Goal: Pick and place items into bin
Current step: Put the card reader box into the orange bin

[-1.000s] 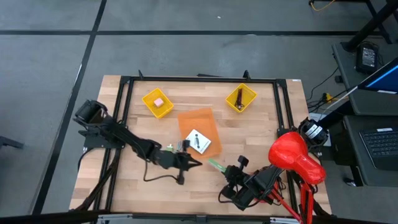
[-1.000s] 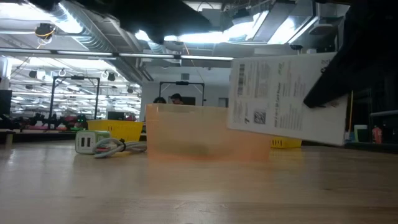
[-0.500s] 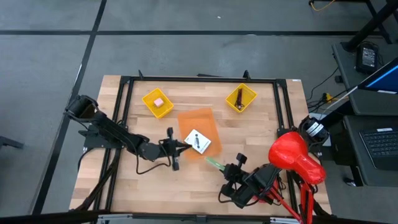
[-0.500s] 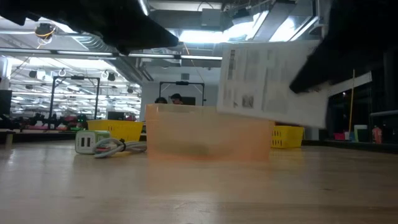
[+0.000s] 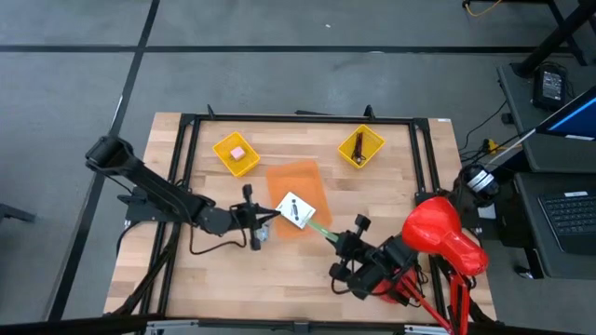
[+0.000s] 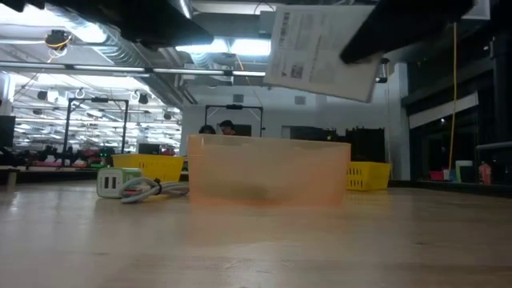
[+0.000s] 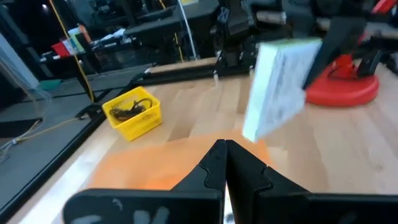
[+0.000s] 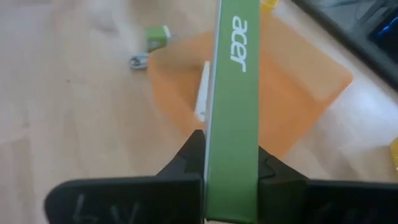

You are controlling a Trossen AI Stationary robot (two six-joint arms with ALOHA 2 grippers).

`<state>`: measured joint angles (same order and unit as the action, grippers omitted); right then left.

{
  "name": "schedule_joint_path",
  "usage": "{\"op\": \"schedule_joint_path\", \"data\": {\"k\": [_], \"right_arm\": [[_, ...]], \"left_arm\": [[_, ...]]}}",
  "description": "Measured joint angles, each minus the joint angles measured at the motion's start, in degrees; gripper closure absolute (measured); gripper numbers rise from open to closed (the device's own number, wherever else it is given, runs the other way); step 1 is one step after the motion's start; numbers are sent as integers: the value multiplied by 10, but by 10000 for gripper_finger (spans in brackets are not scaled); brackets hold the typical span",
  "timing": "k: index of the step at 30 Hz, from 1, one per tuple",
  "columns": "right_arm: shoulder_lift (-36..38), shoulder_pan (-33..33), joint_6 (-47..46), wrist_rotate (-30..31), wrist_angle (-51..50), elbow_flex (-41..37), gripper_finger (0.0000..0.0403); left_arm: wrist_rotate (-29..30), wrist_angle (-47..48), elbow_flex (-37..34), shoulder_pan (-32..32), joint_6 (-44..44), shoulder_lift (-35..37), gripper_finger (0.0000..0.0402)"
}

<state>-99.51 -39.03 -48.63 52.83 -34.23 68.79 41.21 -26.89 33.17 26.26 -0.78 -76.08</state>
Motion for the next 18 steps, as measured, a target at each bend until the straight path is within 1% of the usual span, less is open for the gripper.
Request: {"op": "schedule_joint_path", "data": {"k": [5,9,13,16,18], "right_arm": [[4,36,57,-4,8,0,374],[4,69,103,-4,20,0,374],[14,102,149,-37,34,0,374],[30,127,176,-44,43,0,374],[39,143,201,-43,58,0,374]], "left_arm": [[29,72,-5,0,26,48,400],[41,59,-58,0,55,95,400],[7,40,-106,3,60,155,400],[-17,41,-125,3,54,192,400],[-33,41,-134,3,33,216,400]]}}
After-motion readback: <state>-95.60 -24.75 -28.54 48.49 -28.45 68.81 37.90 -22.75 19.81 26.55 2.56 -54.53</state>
